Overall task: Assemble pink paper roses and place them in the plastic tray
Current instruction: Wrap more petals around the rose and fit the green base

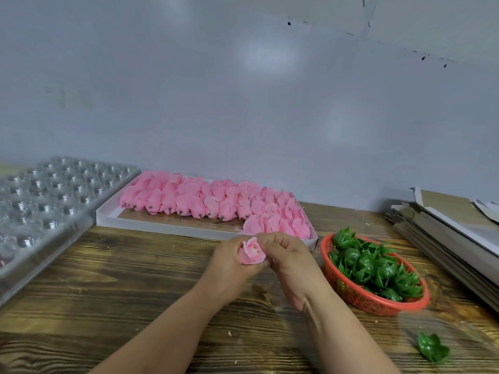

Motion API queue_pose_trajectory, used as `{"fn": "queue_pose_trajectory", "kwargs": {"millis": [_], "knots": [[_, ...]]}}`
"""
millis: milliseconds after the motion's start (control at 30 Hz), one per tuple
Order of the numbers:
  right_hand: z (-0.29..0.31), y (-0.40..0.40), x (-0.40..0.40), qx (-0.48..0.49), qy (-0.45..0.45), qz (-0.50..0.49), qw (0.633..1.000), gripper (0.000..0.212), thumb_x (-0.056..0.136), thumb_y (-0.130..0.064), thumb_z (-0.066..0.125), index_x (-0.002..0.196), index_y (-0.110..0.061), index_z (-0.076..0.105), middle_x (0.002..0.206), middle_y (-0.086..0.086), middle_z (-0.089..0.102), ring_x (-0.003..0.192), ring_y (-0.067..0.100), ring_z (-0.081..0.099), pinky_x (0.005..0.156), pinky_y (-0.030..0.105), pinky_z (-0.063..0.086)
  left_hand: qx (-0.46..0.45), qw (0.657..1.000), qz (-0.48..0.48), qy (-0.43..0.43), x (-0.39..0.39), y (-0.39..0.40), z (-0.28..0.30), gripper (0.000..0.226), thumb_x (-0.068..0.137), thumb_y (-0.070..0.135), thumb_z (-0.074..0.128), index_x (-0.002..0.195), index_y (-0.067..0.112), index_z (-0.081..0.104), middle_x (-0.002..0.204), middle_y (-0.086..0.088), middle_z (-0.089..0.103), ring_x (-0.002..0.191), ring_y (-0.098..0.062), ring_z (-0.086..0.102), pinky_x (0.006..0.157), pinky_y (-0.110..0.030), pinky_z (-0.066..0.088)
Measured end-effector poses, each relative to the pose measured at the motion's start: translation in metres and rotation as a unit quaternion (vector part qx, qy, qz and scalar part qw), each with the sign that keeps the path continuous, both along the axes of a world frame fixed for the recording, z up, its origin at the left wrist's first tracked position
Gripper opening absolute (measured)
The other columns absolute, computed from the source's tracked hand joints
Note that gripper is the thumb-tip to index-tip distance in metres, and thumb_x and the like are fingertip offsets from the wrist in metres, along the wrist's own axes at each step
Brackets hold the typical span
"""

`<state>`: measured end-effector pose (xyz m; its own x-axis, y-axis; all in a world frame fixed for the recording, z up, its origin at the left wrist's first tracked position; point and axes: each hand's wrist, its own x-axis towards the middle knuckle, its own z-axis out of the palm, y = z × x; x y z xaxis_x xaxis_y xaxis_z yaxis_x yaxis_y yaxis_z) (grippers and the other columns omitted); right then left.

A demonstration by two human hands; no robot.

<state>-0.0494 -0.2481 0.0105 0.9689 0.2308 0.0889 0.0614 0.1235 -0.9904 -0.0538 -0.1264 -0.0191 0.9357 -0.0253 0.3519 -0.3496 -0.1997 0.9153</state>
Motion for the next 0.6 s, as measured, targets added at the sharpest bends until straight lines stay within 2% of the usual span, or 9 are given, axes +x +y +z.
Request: {"fn": "queue_pose_trajectory", "kwargs": {"millis": [67, 100, 167, 267, 333, 367, 433, 500, 600], "knots": [[-0.001, 0.004, 0.0, -0.018, -0.001, -0.031, 0.999, 0.015, 0.09, -0.008, 0.057, 0.081, -0.006, 0.068, 0.072, 0.003, 0.066, 0.071, 0.013, 0.059, 0.07, 0.027, 0.047, -0.003, 1.0, 0.004, -0.004, 0.001, 0.001, -0.002, 0.023, 0.076, 0.006, 0.078, 0.08, 0.027, 0.07, 0.075, 0.008, 0.072, 0.068, 0.005, 0.062, 0.063, -0.011, 0.048], [0.0, 0.005, -0.001, -0.039, -0.035, -0.063, 0.997, 0.013, 0.089, -0.009, 0.058, 0.08, -0.007, 0.066, 0.076, 0.004, 0.064, 0.074, 0.013, 0.057, 0.071, 0.027, 0.047, -0.003, 1.0, 0.013, -0.003, 0.002, 0.002, -0.003, 0.023, 0.077, 0.007, 0.078, 0.075, 0.028, 0.069, 0.07, 0.011, 0.07, 0.064, 0.005, 0.06, 0.061, -0.011, 0.046], [0.002, 0.006, -0.006, -0.11, -0.178, -0.127, 0.97, 0.011, 0.084, -0.014, 0.066, 0.075, -0.012, 0.06, 0.086, 0.002, 0.061, 0.084, 0.013, 0.055, 0.079, 0.027, 0.045, -0.008, 0.999, 0.032, 0.015, 0.003, 0.001, -0.001, 0.03, 0.08, 0.005, 0.073, 0.062, 0.028, 0.066, 0.06, 0.011, 0.065, 0.06, 0.001, 0.057, 0.059, -0.014, 0.044], [0.003, 0.01, -0.015, -0.23, -0.365, -0.126, 0.893, 0.02, 0.068, -0.025, 0.075, 0.081, -0.014, 0.064, 0.095, -0.005, 0.056, 0.096, 0.008, 0.053, 0.085, 0.016, 0.04, -0.011, 0.998, 0.051, 0.03, 0.007, 0.0, -0.002, 0.042, 0.088, -0.014, 0.05, 0.058, 0.014, 0.061, 0.053, 0.001, 0.055, 0.06, -0.015, 0.053, 0.054, -0.02, 0.048], [-0.001, 0.013, -0.015, -0.274, -0.4, -0.12, 0.866, 0.027, 0.065, -0.023, 0.076, 0.088, -0.01, 0.071, 0.096, -0.008, 0.053, 0.096, 0.008, 0.051, 0.085, 0.022, 0.043, -0.003, 0.998, 0.026, 0.051, 0.009, 0.001, -0.004, 0.034, 0.089, -0.016, 0.045, 0.072, 0.009, 0.059, 0.057, 0.002, 0.057, 0.057, -0.01, 0.056, 0.052, -0.015, 0.049], [-0.002, 0.014, -0.014, -0.28, -0.403, -0.121, 0.863, 0.026, 0.067, -0.019, 0.076, 0.091, -0.01, 0.073, 0.096, -0.012, 0.051, 0.096, 0.006, 0.05, 0.085, 0.026, 0.045, -0.057, 0.995, 0.015, 0.08, 0.008, -0.001, 0.0, 0.031, 0.089, -0.016, 0.047, 0.079, 0.011, 0.059, 0.062, 0.006, 0.059, 0.059, -0.005, 0.057, 0.054, -0.012, 0.049], [-0.003, 0.014, -0.013, -0.278, -0.416, -0.128, 0.856, 0.022, 0.071, -0.014, 0.075, 0.092, -0.011, 0.075, 0.095, -0.015, 0.049, 0.095, 0.003, 0.048, 0.084, 0.029, 0.046, -0.123, 0.988, 0.018, 0.087, 0.007, -0.004, 0.002, 0.03, 0.089, -0.016, 0.047, 0.076, 0.008, 0.06, 0.057, 0.008, 0.059, 0.054, 0.0, 0.057, 0.051, -0.01, 0.046], [-0.003, 0.015, -0.012, -0.278, -0.426, -0.139, 0.85, 0.019, 0.072, -0.014, 0.071, 0.09, -0.012, 0.075, 0.094, -0.012, 0.05, 0.094, 0.004, 0.048, 0.083, 0.03, 0.046, -0.156, 0.983, -0.018, 0.095, 0.003, -0.005, 0.005, 0.033, 0.089, -0.018, 0.04, 0.068, 0.0, 0.059, 0.049, 0.004, 0.058, 0.049, -0.004, 0.058, 0.048, -0.011, 0.046], [-0.004, 0.017, -0.012, -0.276, -0.427, -0.142, 0.849, 0.018, 0.072, -0.012, 0.066, 0.087, -0.011, 0.077, 0.094, -0.008, 0.053, 0.094, 0.011, 0.051, 0.081, 0.034, 0.048, -0.224, 0.967, -0.049, 0.107, 0.002, -0.01, 0.01, 0.036, 0.086, -0.022, 0.036, 0.068, -0.002, 0.06, 0.053, -0.001, 0.062, 0.05, -0.003, 0.061, 0.051, -0.013, 0.048]]}}
